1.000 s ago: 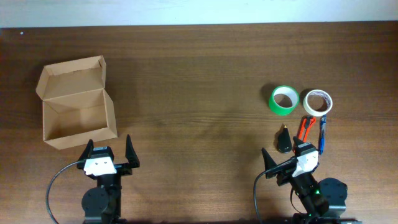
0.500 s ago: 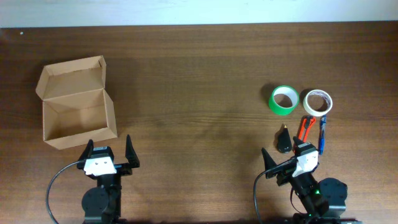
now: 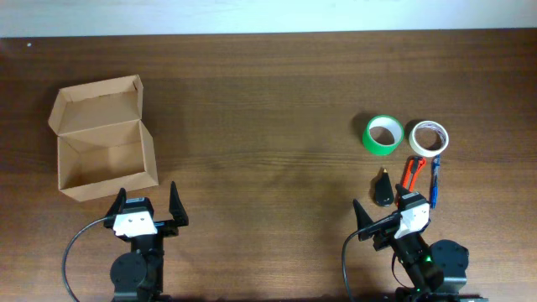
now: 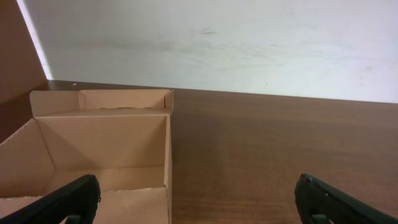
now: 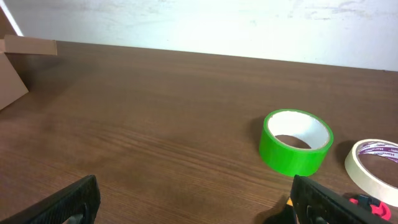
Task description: Pack container
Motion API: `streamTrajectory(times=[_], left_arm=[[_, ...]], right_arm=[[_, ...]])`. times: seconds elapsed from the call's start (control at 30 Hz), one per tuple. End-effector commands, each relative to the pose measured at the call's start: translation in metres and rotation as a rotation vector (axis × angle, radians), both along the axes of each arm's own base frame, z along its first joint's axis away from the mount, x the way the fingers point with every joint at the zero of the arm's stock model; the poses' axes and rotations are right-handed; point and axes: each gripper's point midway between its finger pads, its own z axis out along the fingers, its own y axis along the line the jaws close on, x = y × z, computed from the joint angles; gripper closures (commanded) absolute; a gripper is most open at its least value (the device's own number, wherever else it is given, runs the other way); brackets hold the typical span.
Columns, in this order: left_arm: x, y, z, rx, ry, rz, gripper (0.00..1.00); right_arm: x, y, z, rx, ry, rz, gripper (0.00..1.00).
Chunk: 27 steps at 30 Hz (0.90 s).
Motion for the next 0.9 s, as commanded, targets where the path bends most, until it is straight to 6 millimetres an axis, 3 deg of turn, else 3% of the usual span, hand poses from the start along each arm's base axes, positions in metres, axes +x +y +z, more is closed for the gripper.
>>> streamTrajectory(times=[0.0,0.27,0.43,0.57,0.67,0.87], left_arm=[[0.0,-0.003,-0.002,-0.004,-0.005,-0.015,0.0],[0.001,-0.011,-0.001,-0.014,-0.008,-0.06,0.0],[0.0,-0.015,0.009,-0.152,-0.03,-0.077,0.0],[-0.004,-0.004,0.033,-0.11,-0.02,-0.013,0.0],[-0.002,0.004,0.063,-0.033,0.018,0.025,0.0],[0.036,0.008,0.128,0.051,0.147,0.045,0.0]], right_arm=[[0.0,0.002,-0.001,0.007,-0.004,0.007,0.01],[0.001,-0.002,-0.002,0.001,0.001,-0.017,0.01],[0.001,-0.003,0.001,0.078,0.017,-0.036,0.01],[0.002,-0.012,0.021,0.087,-0.018,-0.093,0.01],[0.004,-0.027,0.051,0.069,-0.057,-0.184,0.01],[0.03,-0.041,0.094,0.049,0.069,-0.256,0.01]])
